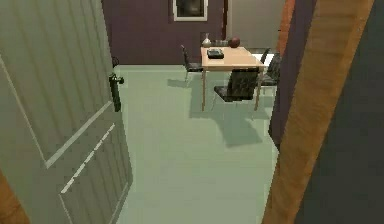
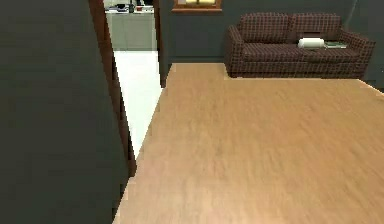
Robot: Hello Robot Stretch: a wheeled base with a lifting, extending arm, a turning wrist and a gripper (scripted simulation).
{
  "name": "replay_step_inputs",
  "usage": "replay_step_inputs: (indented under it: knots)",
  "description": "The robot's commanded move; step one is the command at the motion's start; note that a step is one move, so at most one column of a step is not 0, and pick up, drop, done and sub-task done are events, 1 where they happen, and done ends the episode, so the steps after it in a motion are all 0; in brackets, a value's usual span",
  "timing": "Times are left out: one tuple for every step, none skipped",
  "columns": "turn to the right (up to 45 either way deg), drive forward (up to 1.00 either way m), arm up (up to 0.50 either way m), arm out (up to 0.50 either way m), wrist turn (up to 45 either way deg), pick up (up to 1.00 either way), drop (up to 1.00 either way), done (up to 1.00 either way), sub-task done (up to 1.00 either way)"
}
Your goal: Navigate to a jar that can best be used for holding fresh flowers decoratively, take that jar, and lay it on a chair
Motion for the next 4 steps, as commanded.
replay_step_inputs:
  knots:
    - [0.0,0.75,0.0,0.0,0.0,0.0,0.0,0.0,0.0]
    - [-3.0,0.0,0.0,0.0,0.0,0.0,0.0,0.0,0.0]
    - [0.0,1.0,0.0,0.0,0.0,0.0,0.0,0.0,0.0]
    - [0.0,1.0,0.0,0.0,0.0,0.0,0.0,0.0,0.0]
